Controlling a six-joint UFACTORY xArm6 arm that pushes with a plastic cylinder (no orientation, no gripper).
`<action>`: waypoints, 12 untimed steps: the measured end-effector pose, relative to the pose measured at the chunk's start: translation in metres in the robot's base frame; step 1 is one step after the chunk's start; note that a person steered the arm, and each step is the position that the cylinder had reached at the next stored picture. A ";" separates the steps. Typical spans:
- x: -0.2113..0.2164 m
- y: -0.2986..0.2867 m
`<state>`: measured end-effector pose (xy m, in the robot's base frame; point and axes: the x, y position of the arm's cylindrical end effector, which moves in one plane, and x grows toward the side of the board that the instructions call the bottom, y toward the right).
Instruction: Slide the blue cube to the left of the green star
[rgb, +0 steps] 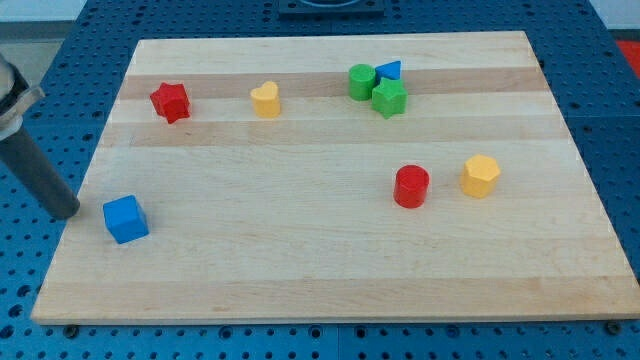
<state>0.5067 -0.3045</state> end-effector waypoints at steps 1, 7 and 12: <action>0.009 0.009; 0.038 0.198; -0.017 0.246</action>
<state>0.4894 -0.0582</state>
